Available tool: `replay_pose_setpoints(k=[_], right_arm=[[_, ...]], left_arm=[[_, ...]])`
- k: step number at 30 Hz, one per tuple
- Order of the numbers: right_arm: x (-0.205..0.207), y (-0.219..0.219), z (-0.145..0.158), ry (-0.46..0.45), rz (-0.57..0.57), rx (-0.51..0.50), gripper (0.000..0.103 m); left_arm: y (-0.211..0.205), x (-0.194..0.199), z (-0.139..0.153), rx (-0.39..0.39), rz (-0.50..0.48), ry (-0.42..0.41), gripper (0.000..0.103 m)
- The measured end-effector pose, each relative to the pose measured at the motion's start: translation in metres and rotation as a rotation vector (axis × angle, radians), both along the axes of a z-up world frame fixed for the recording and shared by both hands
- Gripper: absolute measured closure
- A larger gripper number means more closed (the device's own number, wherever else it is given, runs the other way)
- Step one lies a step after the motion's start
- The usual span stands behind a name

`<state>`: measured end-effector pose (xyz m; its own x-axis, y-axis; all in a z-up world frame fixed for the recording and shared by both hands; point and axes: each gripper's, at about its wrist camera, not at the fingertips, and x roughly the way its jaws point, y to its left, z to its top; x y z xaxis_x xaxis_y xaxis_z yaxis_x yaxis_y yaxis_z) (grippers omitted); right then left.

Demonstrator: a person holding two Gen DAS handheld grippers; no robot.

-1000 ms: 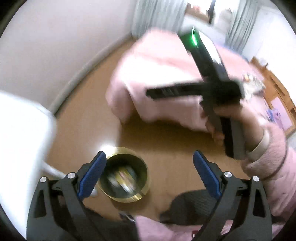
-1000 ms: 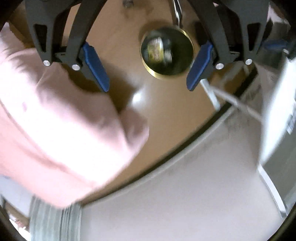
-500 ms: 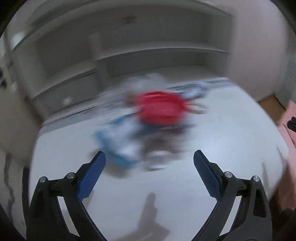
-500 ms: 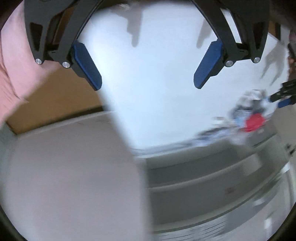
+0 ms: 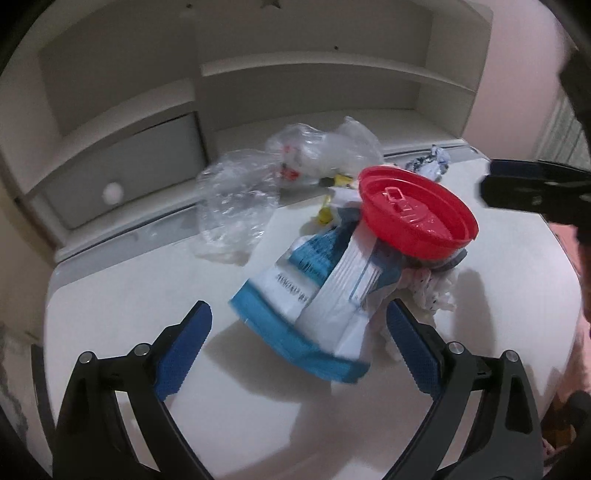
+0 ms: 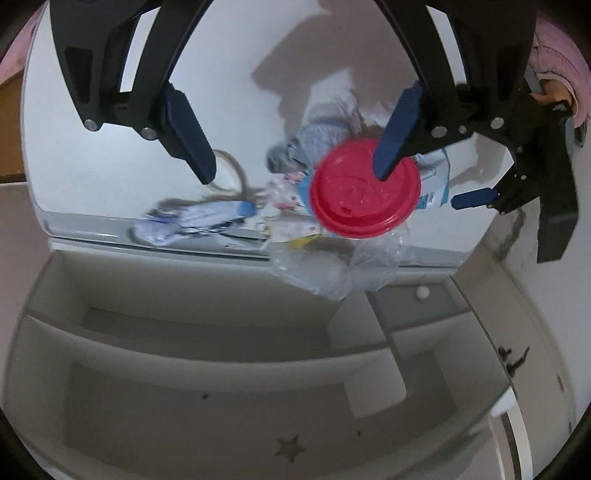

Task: Collect trash
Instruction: 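Return both tools to the desk above the remaining trash, then grasp the red plastic lid with the right tool while the left tool grasps the blue-white wrapper, then carry both items over the black bin and open both tools to drop them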

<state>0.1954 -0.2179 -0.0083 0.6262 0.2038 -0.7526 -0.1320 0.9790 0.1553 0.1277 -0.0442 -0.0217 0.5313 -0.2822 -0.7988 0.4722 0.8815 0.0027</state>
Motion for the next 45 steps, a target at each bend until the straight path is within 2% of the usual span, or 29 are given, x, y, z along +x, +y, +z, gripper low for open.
replay_pose_setpoints(k=[2,3,5,6,7,11,13,17,22,30,45], right_arm=[[0.010,0.004,-0.008,0.017,-0.005,-0.023,0.019],[0.016,0.007,-0.013,0.030,-0.002,-0.027,0.021],[0.029,0.012,-0.023,0.075,0.020,-0.017,0.045],[0.032,0.013,-0.027,0.092,0.035,0.001,0.080],[0.032,0.013,-0.030,0.096,0.042,0.030,0.092],[0.023,0.016,-0.026,0.057,0.057,0.048,0.096],[0.017,0.015,-0.019,0.031,0.055,0.048,0.098],[0.006,0.002,-0.003,-0.020,0.027,0.054,0.098],[-0.013,-0.024,0.003,-0.031,-0.018,0.068,0.098],[-0.044,-0.067,-0.012,-0.002,-0.104,0.095,0.098],[-0.073,-0.095,-0.017,-0.002,-0.160,0.127,0.098]], left_arm=[[-0.004,0.005,-0.004,0.010,-0.020,0.008,0.011],[-0.006,0.008,-0.007,0.009,-0.029,0.016,0.017],[-0.007,0.010,-0.011,-0.011,-0.045,0.035,0.032],[-0.006,0.010,-0.011,-0.020,-0.046,0.040,0.036],[-0.006,0.009,-0.012,-0.024,-0.049,0.043,0.044],[0.000,0.000,-0.006,-0.048,-0.022,0.005,0.059],[0.006,-0.004,0.000,-0.054,0.007,-0.019,0.061],[0.024,-0.014,0.020,-0.093,0.059,-0.062,0.063],[0.042,-0.027,0.033,-0.168,0.093,-0.059,0.063],[0.037,-0.037,0.042,-0.149,0.114,-0.072,0.064],[0.007,-0.059,0.052,-0.125,0.073,-0.080,0.064]])
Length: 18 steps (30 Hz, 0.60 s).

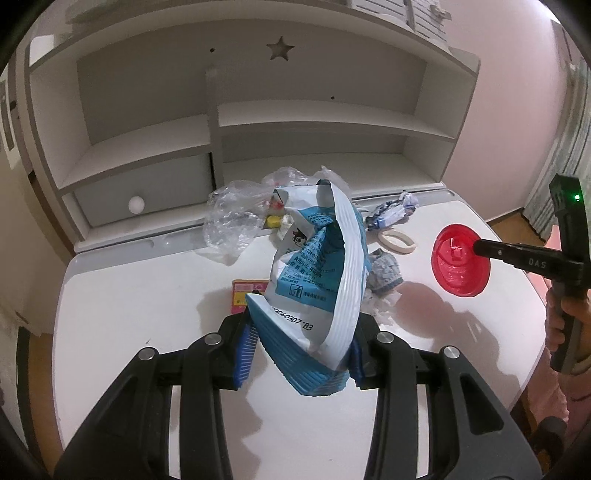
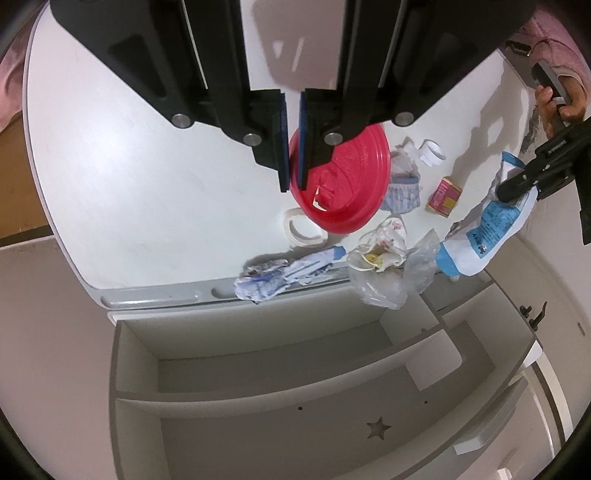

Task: Collect trash
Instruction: 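Carry both items over the black bin and open both tools to drop them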

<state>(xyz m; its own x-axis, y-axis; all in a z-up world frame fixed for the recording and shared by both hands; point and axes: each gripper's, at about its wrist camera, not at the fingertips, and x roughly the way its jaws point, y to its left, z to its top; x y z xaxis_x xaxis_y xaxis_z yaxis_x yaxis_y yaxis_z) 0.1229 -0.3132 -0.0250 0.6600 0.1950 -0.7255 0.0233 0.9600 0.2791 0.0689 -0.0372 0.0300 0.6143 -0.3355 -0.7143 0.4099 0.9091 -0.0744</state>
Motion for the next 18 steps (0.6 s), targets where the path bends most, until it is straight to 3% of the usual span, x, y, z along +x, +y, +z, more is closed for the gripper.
replay_pose_setpoints(k=[4,7,13,18], right_arm=[[-0.011,-0.006,0.001,-0.012,-0.010,0.003,0.098],[-0.031,-0.018,0.009,-0.041,-0.038,-0.001,0.098],[-0.108,-0.090,0.029,-0.085,-0.196,-0.039,0.098],[-0.208,-0.182,0.035,-0.085,-0.438,-0.071,0.098]], left_arm=[[-0.018,-0.008,0.006,0.026,-0.019,-0.020,0.064],[-0.046,-0.020,0.012,0.034,-0.095,-0.031,0.064],[-0.159,-0.064,0.015,0.056,-0.408,-0.035,0.064],[-0.268,-0.142,-0.006,0.077,-0.731,0.018,0.064]])
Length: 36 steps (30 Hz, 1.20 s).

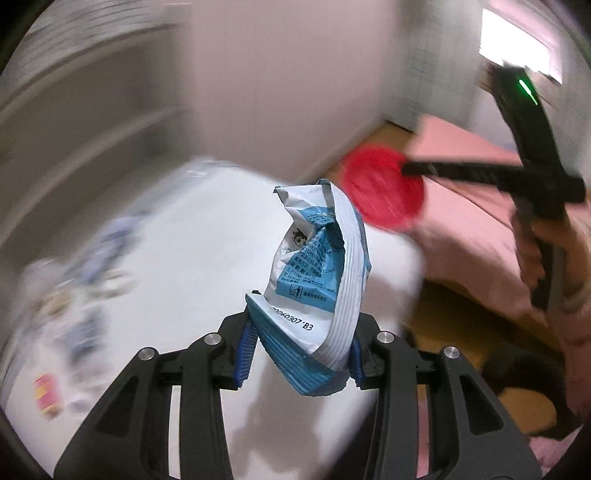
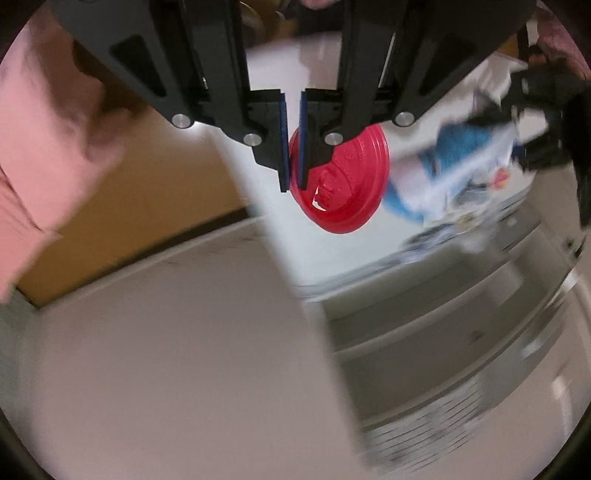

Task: Collect trash
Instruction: 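Carry both items over the black bin and open both tools to drop them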

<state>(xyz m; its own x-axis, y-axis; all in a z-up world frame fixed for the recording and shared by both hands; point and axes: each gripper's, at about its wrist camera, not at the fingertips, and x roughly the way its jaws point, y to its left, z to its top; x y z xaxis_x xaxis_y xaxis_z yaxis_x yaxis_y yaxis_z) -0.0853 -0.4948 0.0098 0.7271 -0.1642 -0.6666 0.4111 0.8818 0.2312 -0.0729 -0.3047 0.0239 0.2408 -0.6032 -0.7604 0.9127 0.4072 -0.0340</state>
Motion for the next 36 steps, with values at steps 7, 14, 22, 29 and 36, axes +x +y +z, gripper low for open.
replay_pose_setpoints(k=[7,14,22,29,36], right_arm=[[-0.105,-0.073,-0.081,0.184,-0.212,0.048,0.098],[-0.109,-0.083,-0.238,0.488,-0.167,0.230,0.098],[-0.112,-0.082,-0.258,0.487,-0.174,0.291,0.098],[-0.115,-0.092,-0.264,0.485,-0.180,0.324,0.098],[-0.111,-0.099,-0.267,0.486,-0.184,0.378,0.086]], left_arm=[[-0.101,-0.094,-0.091,0.153,-0.253,0.168,0.063],[-0.135,-0.099,-0.229,0.397,-0.155,0.324,0.064],[-0.134,-0.092,-0.245,0.431,-0.123,0.355,0.064],[-0.139,-0.097,-0.250,0.442,-0.127,0.374,0.064],[-0.140,-0.098,-0.245,0.389,-0.104,0.325,0.010]])
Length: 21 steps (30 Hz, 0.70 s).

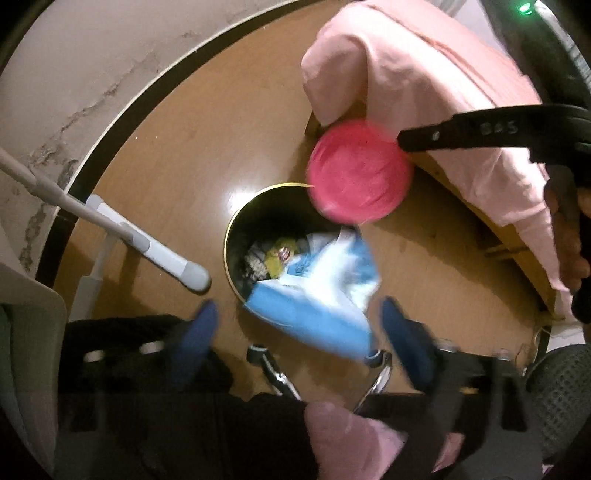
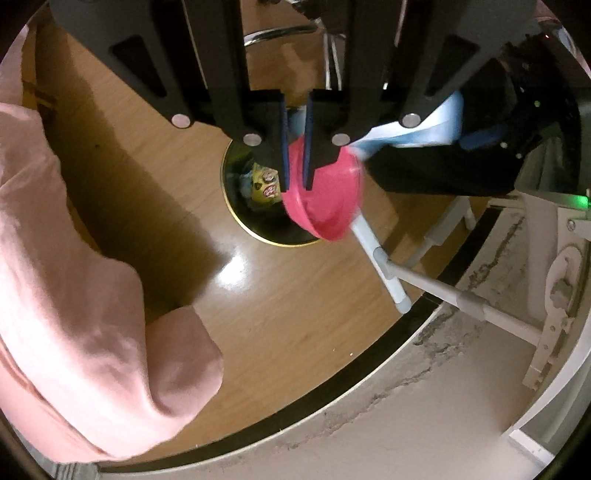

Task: Collect trash
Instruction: 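Carry both items over the black bin and open both tools to drop them, then return both tools to the desk above the remaining trash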

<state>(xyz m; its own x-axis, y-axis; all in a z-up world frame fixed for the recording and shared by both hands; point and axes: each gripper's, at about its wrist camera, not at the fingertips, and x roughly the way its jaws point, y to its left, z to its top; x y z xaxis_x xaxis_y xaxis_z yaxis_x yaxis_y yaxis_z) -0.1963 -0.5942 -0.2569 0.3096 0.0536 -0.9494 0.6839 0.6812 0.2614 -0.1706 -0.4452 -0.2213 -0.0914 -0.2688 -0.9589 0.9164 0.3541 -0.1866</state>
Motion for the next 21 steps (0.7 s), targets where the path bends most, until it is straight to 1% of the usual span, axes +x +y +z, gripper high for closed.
replay_pose_setpoints(k=[1,2,3,6,7,8,9,10,12,13,14,15,16,17,19,21], right_arm=[[0.000,0.000,-0.002,0.012,-0.008,0.010,0.073],[0.000,-0.002,-0.004,0.013,-0.021,0.023,0.033],[-0.002,-0.002,-0.003,-0.004,-0.029,0.023,0.018],[-0.006,-0.003,0.007,-0.028,-0.056,-0.026,0.018],[-0.008,-0.005,0.013,-0.038,-0.074,-0.056,0.018],[-0.010,-0.006,0.020,-0.040,-0.097,-0.109,0.018],[-0.012,-0.008,0.026,-0.037,-0.115,-0.164,0.014],[-0.014,-0.009,0.034,-0.016,-0.135,-0.247,0.010],[-0.017,-0.007,0.054,0.069,-0.174,-0.459,0.010],[-0.020,-0.006,0.065,0.082,-0.194,-0.542,0.009],[-0.023,-0.004,0.074,0.074,-0.215,-0.594,0.007],[-0.029,-0.002,0.089,0.045,-0.249,-0.647,0.007],[-0.034,0.001,0.099,0.017,-0.272,-0.674,0.007],[-0.039,0.004,0.113,-0.028,-0.297,-0.707,0.007],[-0.042,0.018,0.144,-0.112,-0.316,-0.790,0.007],[-0.038,0.031,0.166,-0.155,-0.301,-0.847,0.007]], left_arm=[[0.000,-0.003,0.001,-0.004,-0.016,-0.007,0.010],[-0.001,-0.005,0.002,-0.006,-0.028,-0.013,0.009],[0.000,-0.006,0.003,-0.007,-0.035,-0.016,0.009],[0.001,-0.012,0.008,-0.015,-0.062,-0.034,0.008],[0.001,-0.015,0.012,-0.024,-0.073,-0.043,0.008],[0.002,-0.018,0.020,-0.052,-0.085,-0.063,0.008],[0.004,-0.021,0.032,-0.093,-0.095,-0.100,0.008],[0.006,-0.024,0.046,-0.138,-0.103,-0.145,0.008],[0.012,-0.027,0.071,-0.217,-0.115,-0.205,0.008],[0.016,-0.028,0.082,-0.248,-0.115,-0.226,0.008],[0.025,-0.027,0.104,-0.302,-0.106,-0.260,0.008],[0.033,-0.026,0.118,-0.336,-0.096,-0.277,0.008],[0.044,-0.023,0.137,-0.377,-0.081,-0.296,0.007],[0.052,-0.020,0.148,-0.399,-0.067,-0.313,0.007],[0.073,-0.005,0.175,-0.425,-0.012,-0.382,0.007],[0.104,0.022,0.196,-0.427,0.083,-0.463,0.007]])
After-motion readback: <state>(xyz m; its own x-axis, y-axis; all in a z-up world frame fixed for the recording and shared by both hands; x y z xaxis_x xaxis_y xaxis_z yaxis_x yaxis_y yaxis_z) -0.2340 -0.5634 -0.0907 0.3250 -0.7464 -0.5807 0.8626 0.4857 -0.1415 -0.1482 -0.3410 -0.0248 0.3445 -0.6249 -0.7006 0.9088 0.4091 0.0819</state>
